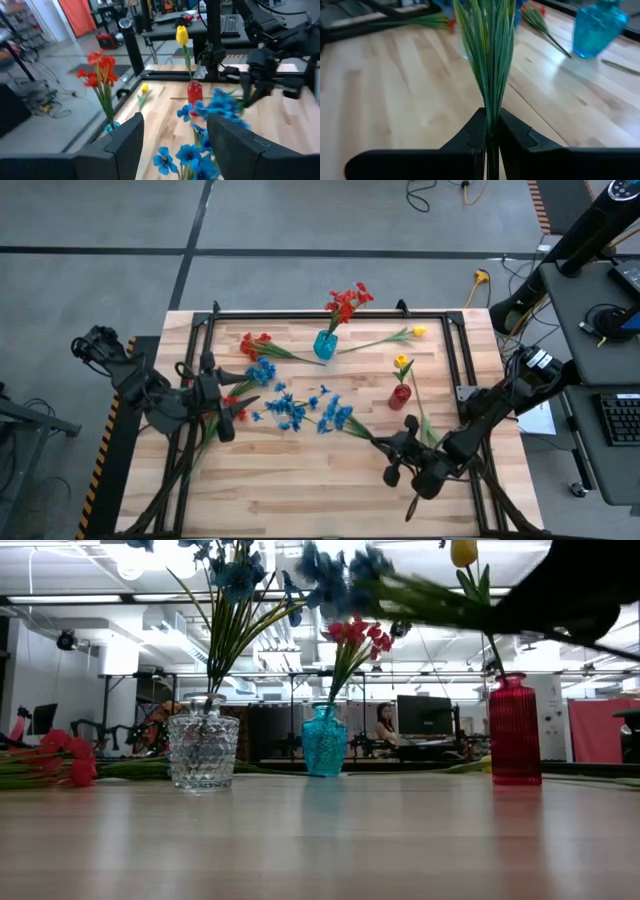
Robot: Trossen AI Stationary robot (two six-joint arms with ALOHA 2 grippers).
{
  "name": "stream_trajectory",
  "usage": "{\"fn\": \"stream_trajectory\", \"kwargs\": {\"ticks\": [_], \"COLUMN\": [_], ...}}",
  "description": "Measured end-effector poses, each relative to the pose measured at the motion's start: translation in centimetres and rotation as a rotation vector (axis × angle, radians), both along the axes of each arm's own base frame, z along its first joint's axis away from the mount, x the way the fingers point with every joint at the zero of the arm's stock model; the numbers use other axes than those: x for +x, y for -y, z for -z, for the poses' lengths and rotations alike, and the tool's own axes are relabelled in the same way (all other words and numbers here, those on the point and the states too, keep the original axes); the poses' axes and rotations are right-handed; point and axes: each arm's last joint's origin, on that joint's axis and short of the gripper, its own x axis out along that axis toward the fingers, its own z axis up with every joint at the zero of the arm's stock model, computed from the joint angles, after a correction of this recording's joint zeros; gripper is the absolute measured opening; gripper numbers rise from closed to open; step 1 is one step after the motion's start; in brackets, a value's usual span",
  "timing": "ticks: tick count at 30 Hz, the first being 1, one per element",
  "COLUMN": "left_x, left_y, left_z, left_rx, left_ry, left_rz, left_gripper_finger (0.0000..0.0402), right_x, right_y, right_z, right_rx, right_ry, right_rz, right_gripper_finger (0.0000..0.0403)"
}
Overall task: Sort flowers into vase by color
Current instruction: Put the right blue flowers into the transparent vase
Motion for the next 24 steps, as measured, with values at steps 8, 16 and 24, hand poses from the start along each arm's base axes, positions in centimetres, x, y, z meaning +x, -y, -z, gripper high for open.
{"fn": "stream_trajectory", "kwargs": {"ticks": [8,16,24], "left_x": [0.9,1.2,2.8], "left_y": [1.6,4.7,7.4], "left_z": [0.4,1.5,3.4], "left_rx": [0.06,0.119,0.056], "left_ry": [0.007,0.027,-0.084], "left_rz": [-0.009,-0.018,0.231], "left_gripper_finger": [0.0201,0.0201,0.0201], "right_x": [0.7,1.4,3.0], "right_y": [-2.1,-3.2,-1.8], "right_z": [-2.1,-5.2,-6.7], "right_rx": [-0.015,-0.054,-0.203], "right_ry": [0.118,0.307,0.411], "right_rz": [-0.197,-0.458,-0.488], "right_gripper_finger": [0.0028,0.0028,0.0028]}}
